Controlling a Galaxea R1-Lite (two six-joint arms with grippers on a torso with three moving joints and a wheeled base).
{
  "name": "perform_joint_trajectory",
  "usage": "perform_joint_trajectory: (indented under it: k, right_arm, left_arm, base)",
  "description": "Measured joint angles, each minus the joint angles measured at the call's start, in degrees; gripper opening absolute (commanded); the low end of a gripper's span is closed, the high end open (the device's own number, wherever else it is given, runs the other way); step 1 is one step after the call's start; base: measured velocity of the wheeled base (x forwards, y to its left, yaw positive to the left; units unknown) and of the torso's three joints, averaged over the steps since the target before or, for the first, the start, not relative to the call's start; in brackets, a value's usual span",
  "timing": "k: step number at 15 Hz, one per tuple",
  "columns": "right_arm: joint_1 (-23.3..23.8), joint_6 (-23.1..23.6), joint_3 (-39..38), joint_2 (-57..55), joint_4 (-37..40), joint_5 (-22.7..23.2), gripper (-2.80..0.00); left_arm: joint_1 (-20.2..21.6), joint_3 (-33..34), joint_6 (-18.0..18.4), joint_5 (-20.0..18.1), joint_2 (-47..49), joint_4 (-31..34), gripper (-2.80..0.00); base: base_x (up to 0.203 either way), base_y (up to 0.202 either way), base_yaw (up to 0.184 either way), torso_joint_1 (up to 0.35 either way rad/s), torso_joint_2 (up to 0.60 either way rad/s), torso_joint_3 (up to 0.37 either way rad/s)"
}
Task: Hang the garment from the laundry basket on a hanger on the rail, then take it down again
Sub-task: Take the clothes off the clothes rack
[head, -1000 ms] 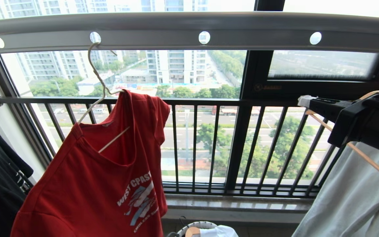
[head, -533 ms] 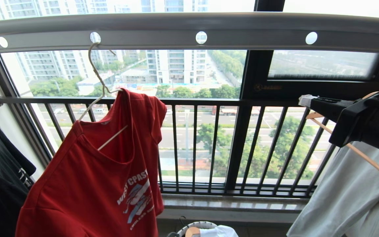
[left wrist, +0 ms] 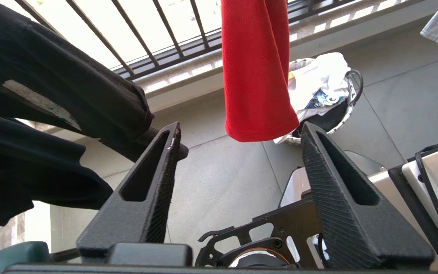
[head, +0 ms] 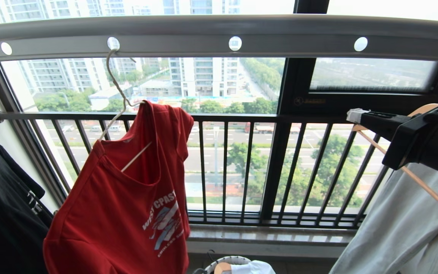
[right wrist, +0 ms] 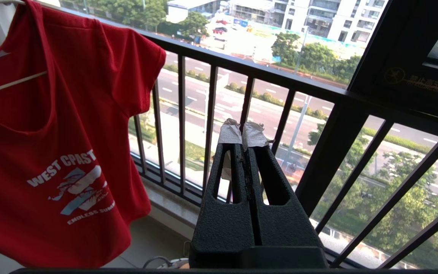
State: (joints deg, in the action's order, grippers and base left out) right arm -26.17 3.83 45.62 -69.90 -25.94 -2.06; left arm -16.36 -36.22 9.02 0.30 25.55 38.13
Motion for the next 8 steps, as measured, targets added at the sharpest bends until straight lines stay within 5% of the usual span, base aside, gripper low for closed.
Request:
perform_joint_trajectory:
  k: [8]
  right_arm:
    - [0.0, 0.0, 0.0, -0.2, 0.0, 0.0, -2.80]
  left_arm:
    - [0.0, -6.5, -1.4, -0.5, 7.0, -7.5, -2.80]
  base:
    - [0.000, 0.000, 0.000, 0.000, 0.00, 0.000]
